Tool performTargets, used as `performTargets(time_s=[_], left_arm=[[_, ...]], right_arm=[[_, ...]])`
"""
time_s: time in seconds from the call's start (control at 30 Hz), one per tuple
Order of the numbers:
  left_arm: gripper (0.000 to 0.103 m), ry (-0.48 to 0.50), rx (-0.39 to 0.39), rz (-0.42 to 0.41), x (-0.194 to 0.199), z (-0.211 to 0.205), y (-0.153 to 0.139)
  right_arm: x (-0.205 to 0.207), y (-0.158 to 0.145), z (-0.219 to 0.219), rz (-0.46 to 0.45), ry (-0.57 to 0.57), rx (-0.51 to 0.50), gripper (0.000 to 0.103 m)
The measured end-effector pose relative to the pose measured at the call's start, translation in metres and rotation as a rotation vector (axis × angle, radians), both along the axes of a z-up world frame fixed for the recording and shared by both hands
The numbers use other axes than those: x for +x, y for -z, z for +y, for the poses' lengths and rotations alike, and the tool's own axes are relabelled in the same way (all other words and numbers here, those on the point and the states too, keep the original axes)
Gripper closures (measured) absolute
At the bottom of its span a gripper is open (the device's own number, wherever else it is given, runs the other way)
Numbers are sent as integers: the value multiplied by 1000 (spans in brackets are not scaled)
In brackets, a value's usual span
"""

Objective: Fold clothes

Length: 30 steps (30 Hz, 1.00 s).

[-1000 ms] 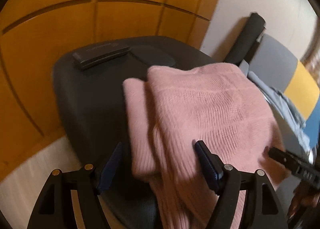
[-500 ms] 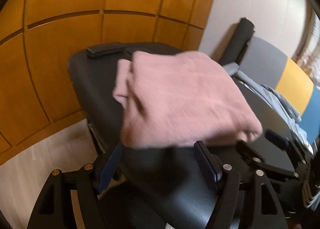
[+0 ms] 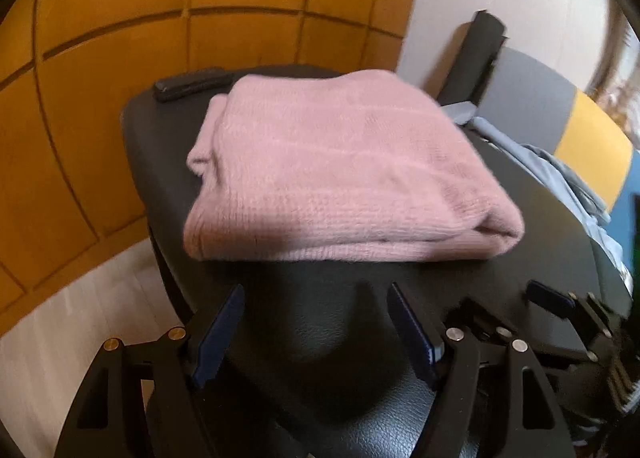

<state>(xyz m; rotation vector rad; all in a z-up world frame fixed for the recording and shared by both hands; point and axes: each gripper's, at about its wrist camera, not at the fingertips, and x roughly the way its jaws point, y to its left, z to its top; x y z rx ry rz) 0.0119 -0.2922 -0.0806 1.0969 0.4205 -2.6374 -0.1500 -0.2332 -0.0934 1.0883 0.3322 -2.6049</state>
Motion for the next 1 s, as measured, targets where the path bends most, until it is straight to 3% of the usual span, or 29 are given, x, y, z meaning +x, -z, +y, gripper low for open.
performTargets(time_s=[0.1,0.27,0.43,0.83,1.0], left_arm=[[27,-51,-1,-27,-5,-3,5],[27,-60,-135,-41,-6,12,8],[25,-79,-62,-28,-2,5,12],[24,-73,-71,-34,-4,3,15],[25,-61,-111,-17,-4,7,15]], right_arm=[[1,3,7,-28,18,-19,18],[3,8,19,-76,47,-51,16],[15,8,16,-75,48,-60,16],[9,10,16,-76,48,-64,15],[7,10,17,-76,47,-64,15]])
